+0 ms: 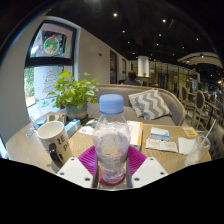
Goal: Pour water
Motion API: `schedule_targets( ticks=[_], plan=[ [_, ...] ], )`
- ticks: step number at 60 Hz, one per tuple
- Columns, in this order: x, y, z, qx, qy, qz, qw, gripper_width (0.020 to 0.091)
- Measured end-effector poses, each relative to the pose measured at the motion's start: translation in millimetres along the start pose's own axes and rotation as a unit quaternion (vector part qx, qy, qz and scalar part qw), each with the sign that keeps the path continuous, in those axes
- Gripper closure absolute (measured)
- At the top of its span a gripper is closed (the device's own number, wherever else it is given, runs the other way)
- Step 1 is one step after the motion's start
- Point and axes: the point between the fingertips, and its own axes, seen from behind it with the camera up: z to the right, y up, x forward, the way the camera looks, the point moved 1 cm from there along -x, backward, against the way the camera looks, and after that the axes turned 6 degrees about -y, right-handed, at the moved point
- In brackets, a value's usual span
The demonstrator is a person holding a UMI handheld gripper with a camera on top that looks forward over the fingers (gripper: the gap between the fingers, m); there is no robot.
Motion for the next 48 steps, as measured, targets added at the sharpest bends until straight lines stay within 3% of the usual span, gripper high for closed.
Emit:
schedule_targets(
  ticks=[6, 12, 17, 18, 21, 39, 48],
  plan=[
    [0.0, 0.1, 2.0, 0.007, -0.001, 0.000, 1.000, 0.0632],
    [-0.8, -2.3, 4.4, 0.017, -0.006, -0.022, 1.000, 0.0524],
    [-11.1, -9.1, 3.2, 0.020, -0.010, -0.057, 0.998, 0.0257],
    [-14.5, -9.9, 4.7, 0.022, -0.014, -0.062, 0.998, 0.0237],
    [-28.4, -12.8, 4.9, 0.022, -0.024, -0.079, 0.996, 0.0261],
    [-183.6, -2.1, -26.2, 0.038, -0.084, -0.150, 0.984, 0.0254],
    [-257.3, 7.2, -47.4, 0.044, -0.115, -0.161, 0.979, 0.0248]
  ],
)
